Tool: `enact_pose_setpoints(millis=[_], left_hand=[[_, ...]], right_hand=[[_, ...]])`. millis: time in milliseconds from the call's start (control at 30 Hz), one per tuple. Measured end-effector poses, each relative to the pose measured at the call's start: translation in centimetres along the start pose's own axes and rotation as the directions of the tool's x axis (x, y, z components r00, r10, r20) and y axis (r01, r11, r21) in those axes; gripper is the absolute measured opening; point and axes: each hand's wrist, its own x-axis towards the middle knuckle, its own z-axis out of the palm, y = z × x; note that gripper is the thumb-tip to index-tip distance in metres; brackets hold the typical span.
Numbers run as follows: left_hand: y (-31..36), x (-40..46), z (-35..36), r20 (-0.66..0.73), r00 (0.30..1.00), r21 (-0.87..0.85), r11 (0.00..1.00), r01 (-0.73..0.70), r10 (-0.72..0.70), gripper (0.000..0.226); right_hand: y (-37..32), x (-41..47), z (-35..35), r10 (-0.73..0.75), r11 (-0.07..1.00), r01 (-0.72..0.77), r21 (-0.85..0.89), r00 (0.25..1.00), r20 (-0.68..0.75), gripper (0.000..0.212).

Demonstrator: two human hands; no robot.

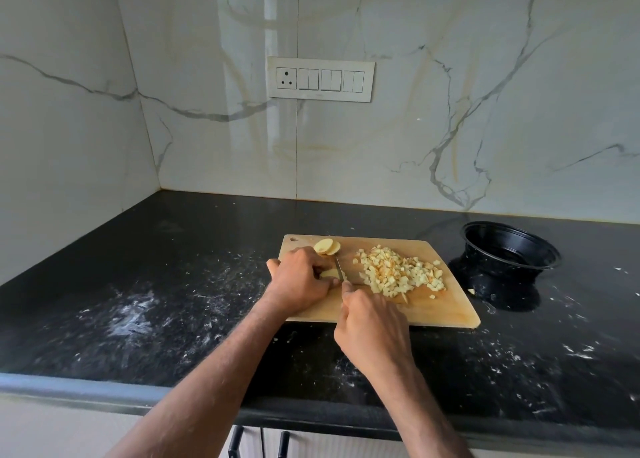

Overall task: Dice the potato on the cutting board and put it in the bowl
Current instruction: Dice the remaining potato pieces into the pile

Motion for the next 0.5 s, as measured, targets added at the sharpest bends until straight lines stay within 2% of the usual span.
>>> enact_pose_setpoints(millis=[167, 300, 500], left_hand=[[0.1, 0.0, -0.1, 0.014, 1.000, -0.015, 1.000, 0.014, -0.013, 0.029], [0.2, -0.1, -0.2, 0.034, 0.999, -0.002, 1.000, 0.018, -0.018, 0.031], [-0.4, -0.6, -0.8, -0.015, 1.000, -0.112, 0.994, -0.003, 0.001, 0.026]], right_hand=[[0.5, -1.1, -0.3, -0.015, 1.000, 0.015, -0.002, 0.999, 0.040, 0.023], [1.2, -2.6, -0.8, 0.001, 1.000, -0.001, 0.007, 1.000, 0.023, 0.033], [1.2, -2.6, -1.4, 0.056, 0.998, -0.055, 0.034, 0.998, -0.031, 0.032]])
